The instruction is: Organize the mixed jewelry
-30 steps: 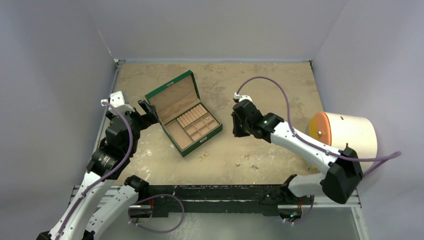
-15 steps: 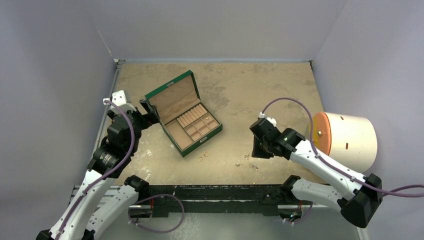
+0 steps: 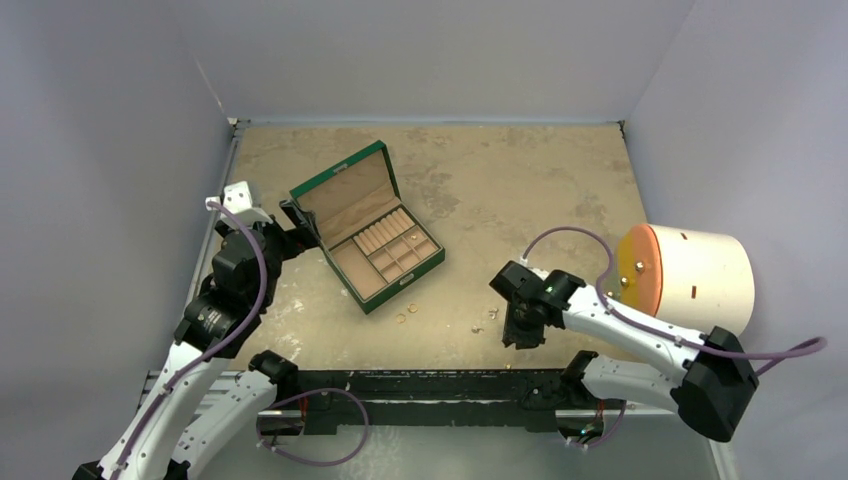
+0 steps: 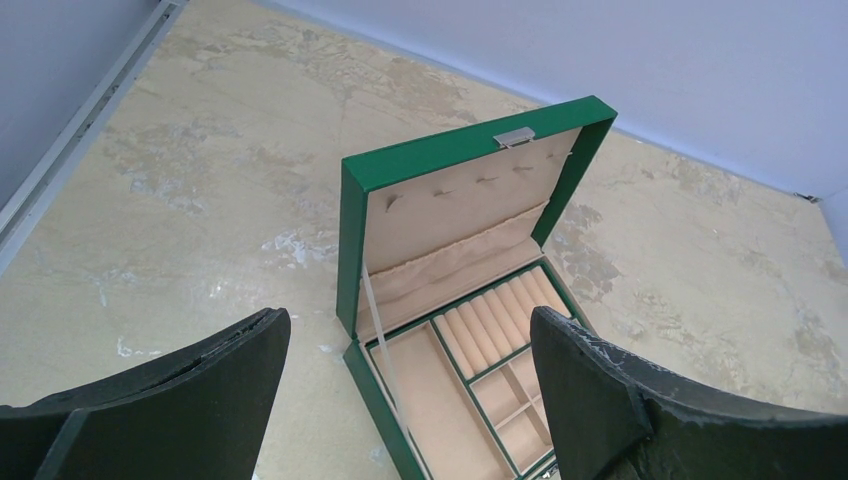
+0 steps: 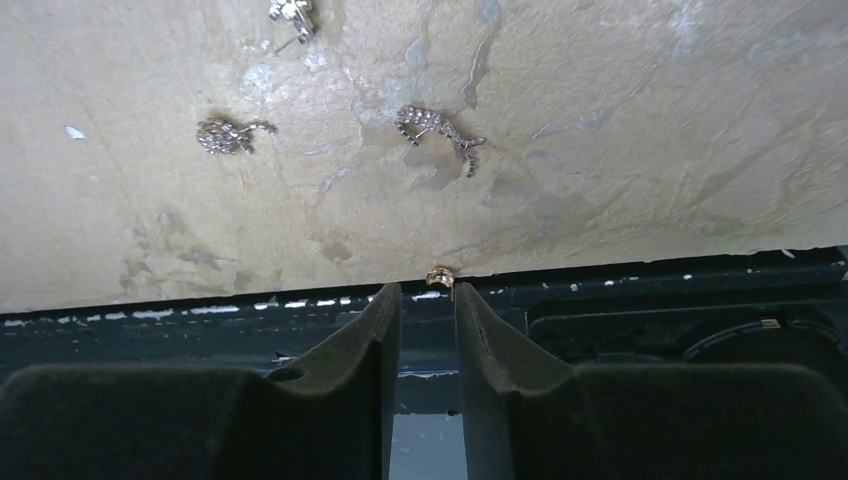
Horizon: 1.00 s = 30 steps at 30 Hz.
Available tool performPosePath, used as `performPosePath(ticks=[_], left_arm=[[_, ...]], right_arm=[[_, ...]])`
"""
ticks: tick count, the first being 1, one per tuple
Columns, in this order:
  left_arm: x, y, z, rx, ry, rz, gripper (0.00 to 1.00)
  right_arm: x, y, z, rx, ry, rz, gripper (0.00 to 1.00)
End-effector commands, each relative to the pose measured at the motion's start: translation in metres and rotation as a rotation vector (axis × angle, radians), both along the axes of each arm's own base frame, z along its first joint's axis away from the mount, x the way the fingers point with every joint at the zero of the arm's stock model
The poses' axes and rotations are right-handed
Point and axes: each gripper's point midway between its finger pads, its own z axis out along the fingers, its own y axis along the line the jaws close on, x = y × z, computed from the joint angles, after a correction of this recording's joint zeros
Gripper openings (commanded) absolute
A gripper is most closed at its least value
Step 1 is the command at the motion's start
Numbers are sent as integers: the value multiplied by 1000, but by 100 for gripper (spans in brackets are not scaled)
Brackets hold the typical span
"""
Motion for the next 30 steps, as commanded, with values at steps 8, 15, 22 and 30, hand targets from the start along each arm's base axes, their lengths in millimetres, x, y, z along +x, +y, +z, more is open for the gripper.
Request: performPosePath(ticks=[8, 15, 22, 30], left_arm=[[2, -3, 18, -34, -64, -14, 90], [1, -3, 19, -35, -66, -17, 90], [1, -3, 19, -33, -66, -16, 90], [1, -3, 18, -33, -65, -17, 90]], right_arm=[[-17, 6, -25, -20, 70, -83, 29], [-26, -1, -33, -39, 95, -118, 29], [-30, 0, -36, -30, 108, -127, 27], [-33, 2, -36, -26, 116, -119, 23]])
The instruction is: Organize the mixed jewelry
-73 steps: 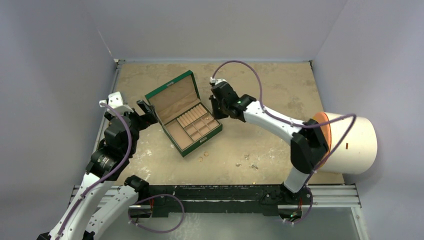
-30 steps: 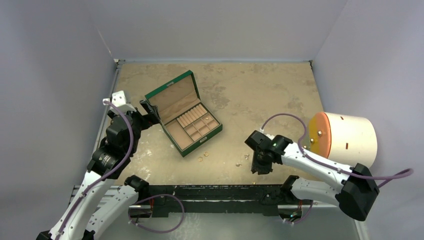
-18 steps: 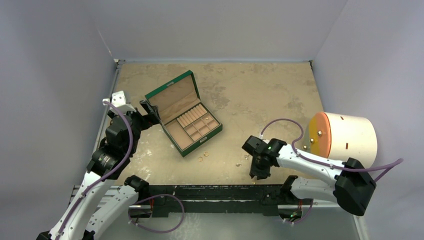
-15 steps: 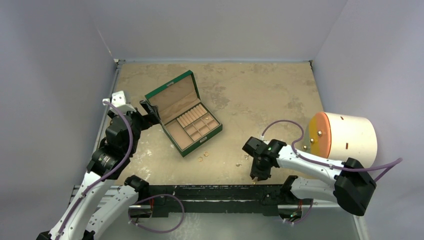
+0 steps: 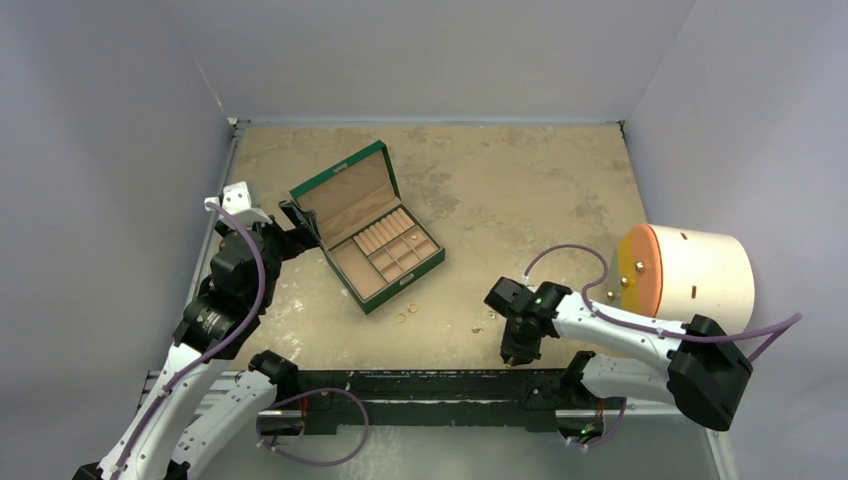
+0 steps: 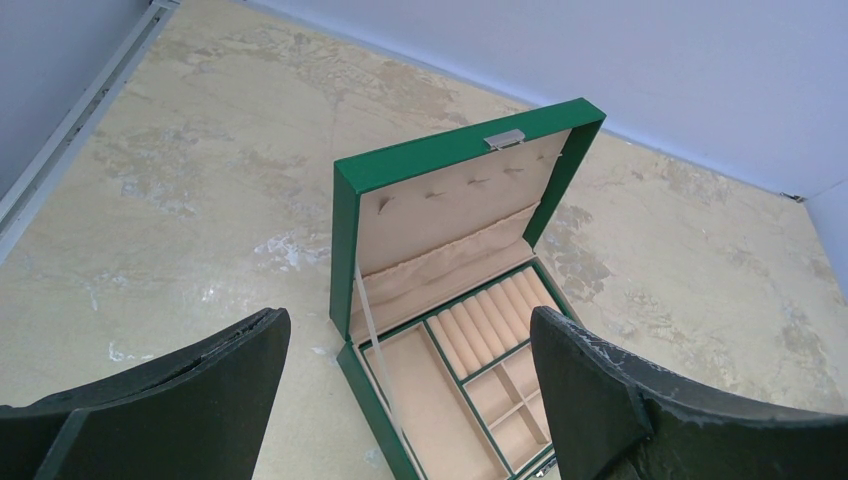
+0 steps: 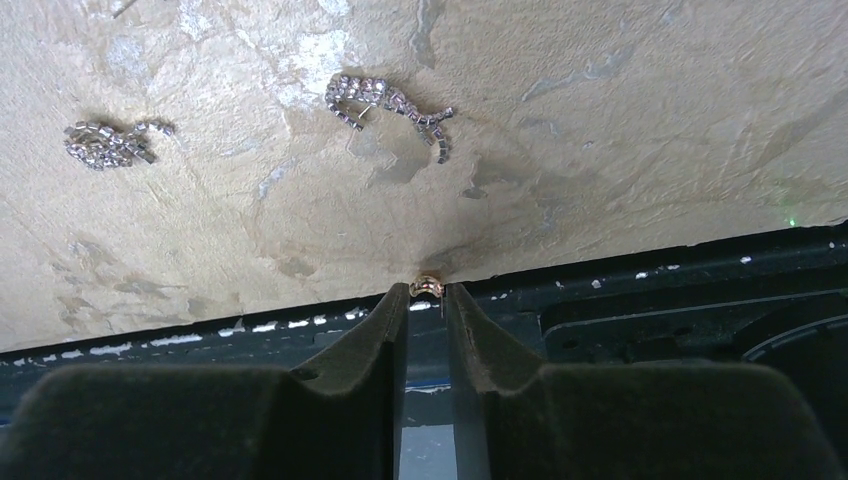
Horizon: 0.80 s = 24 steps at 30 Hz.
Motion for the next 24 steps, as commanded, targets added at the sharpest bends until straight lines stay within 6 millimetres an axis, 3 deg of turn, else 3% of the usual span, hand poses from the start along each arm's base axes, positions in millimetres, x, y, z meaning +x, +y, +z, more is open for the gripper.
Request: performPosePath(ticks=[1, 11, 17, 24], left_arm=[[2, -1, 15, -23, -53, -1, 90], [1, -1, 16, -24, -55, -1, 90], [1, 0, 16, -24, -56, 0, 90], [1, 0, 16, -23, -57, 1, 90]], right_arm=[[-5, -2, 0, -7, 11, -20, 22], [-8, -4, -2, -14, 18, -21, 16], [-7, -3, -1, -13, 15, -17, 1], [4, 4, 8, 6, -31, 1, 0]])
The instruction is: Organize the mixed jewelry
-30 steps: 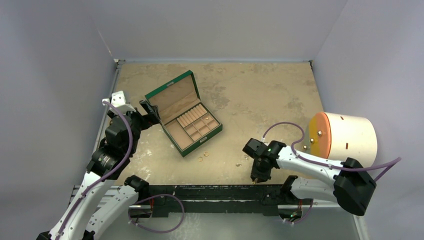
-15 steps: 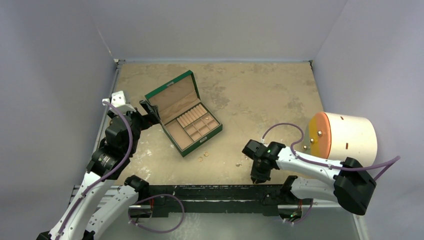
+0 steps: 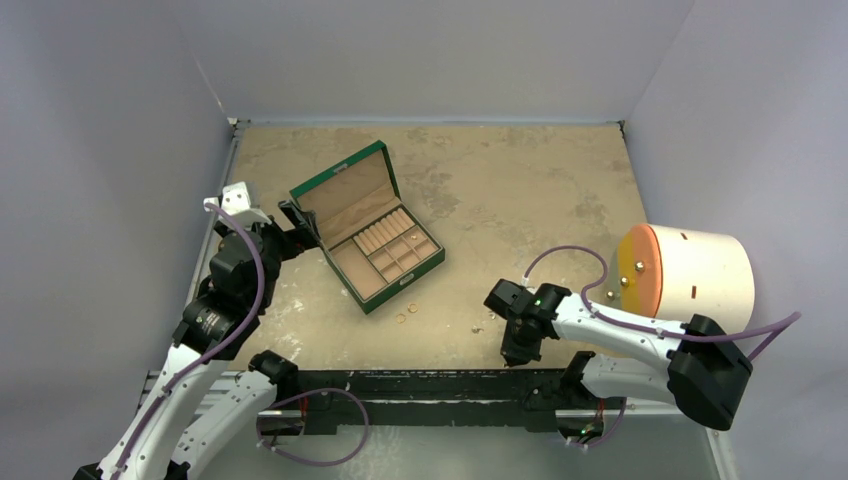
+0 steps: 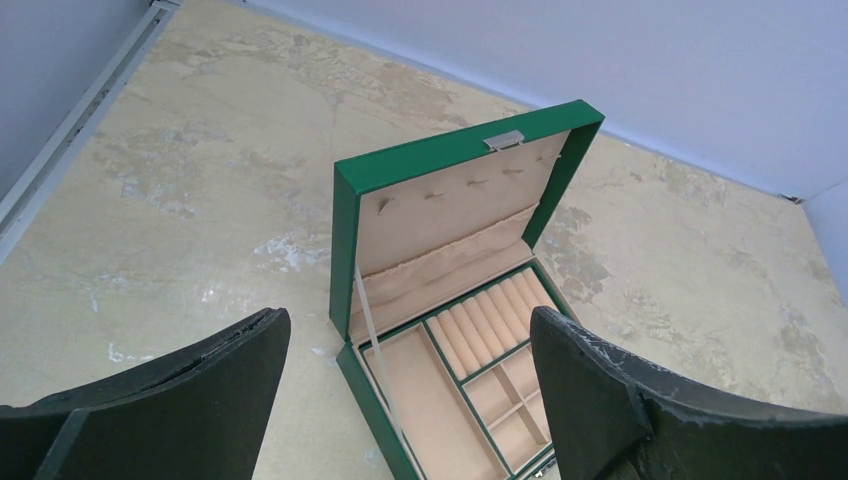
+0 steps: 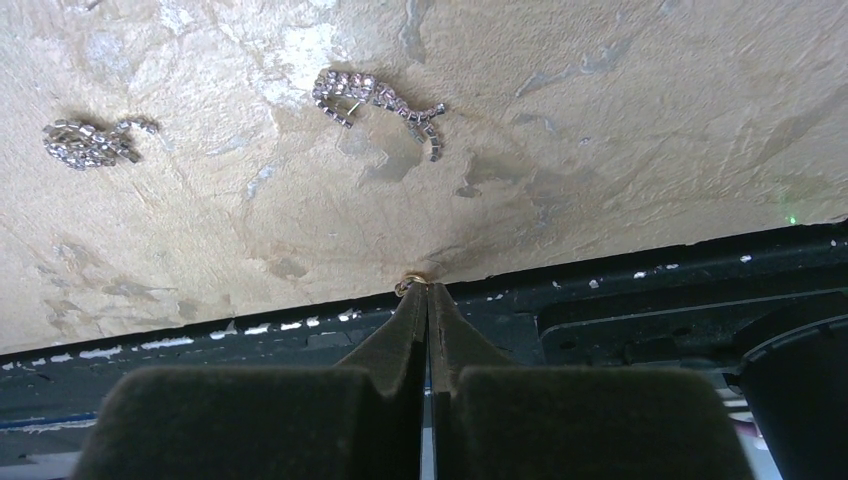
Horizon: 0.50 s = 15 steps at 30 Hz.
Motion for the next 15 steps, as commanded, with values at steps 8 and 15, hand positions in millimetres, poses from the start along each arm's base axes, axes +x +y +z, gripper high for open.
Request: performPosePath(ticks=[8, 15], left_arm=[[1, 0, 16, -21, -55, 2, 90], [0, 4, 18, -17, -61, 14, 90]], right_arm=[[59, 36, 54, 10, -196, 103, 0], [134, 90, 96, 44, -415, 217, 0]])
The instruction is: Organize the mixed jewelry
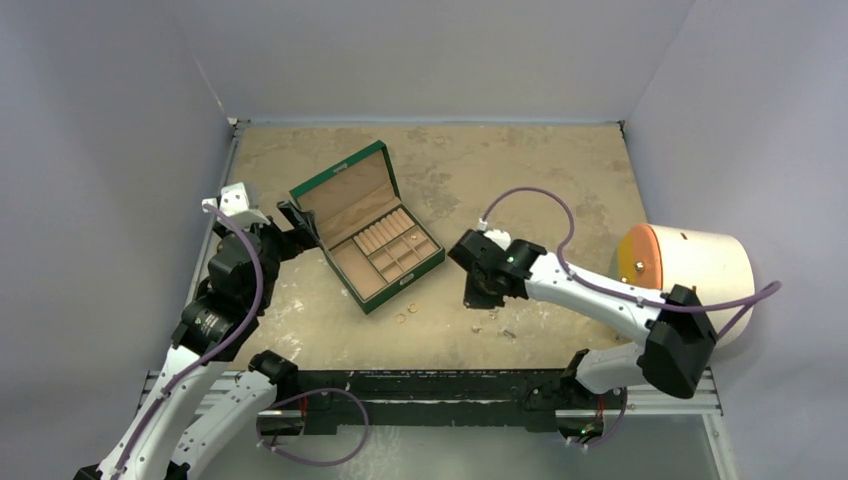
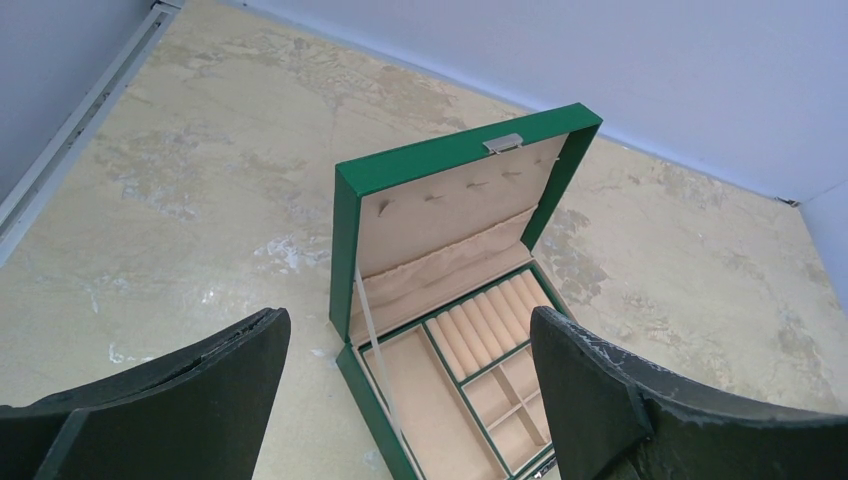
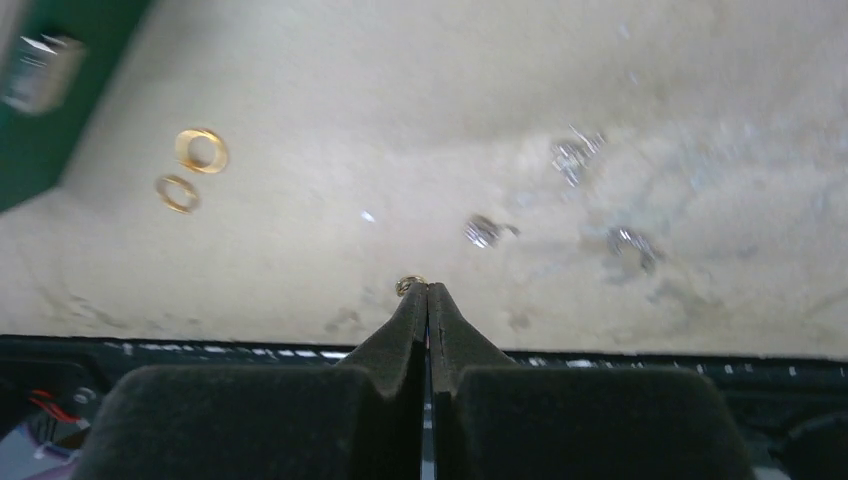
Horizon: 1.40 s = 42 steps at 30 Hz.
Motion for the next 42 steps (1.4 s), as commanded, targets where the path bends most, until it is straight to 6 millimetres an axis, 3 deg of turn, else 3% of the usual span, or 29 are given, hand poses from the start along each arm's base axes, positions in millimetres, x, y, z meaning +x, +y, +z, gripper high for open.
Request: performPosePath(ticks=[1, 9, 14, 20, 26, 38, 42], left_arm=[[1, 4, 16, -14, -56, 16, 90], [1, 5, 14, -8, -50, 24, 90], [1, 6, 15, -7, -51, 30, 90], [2, 7, 13, -4, -46, 36, 90], [4, 5, 12, -1, -38, 32, 90], [3, 6, 12, -1, -40, 35, 90], [3, 6, 11, 1, -37, 35, 90]], right_arm=[[56, 26, 30, -11, -195, 91, 0], [142, 70, 71, -16, -405, 202, 0], [180, 91, 69, -14, -454, 259, 0], [207, 110, 56, -13, -454, 286, 0], [221, 122, 40, -14, -429, 302, 0], [218, 135, 19, 35, -374, 308, 0], [218, 136, 19, 43, -376, 301, 13]])
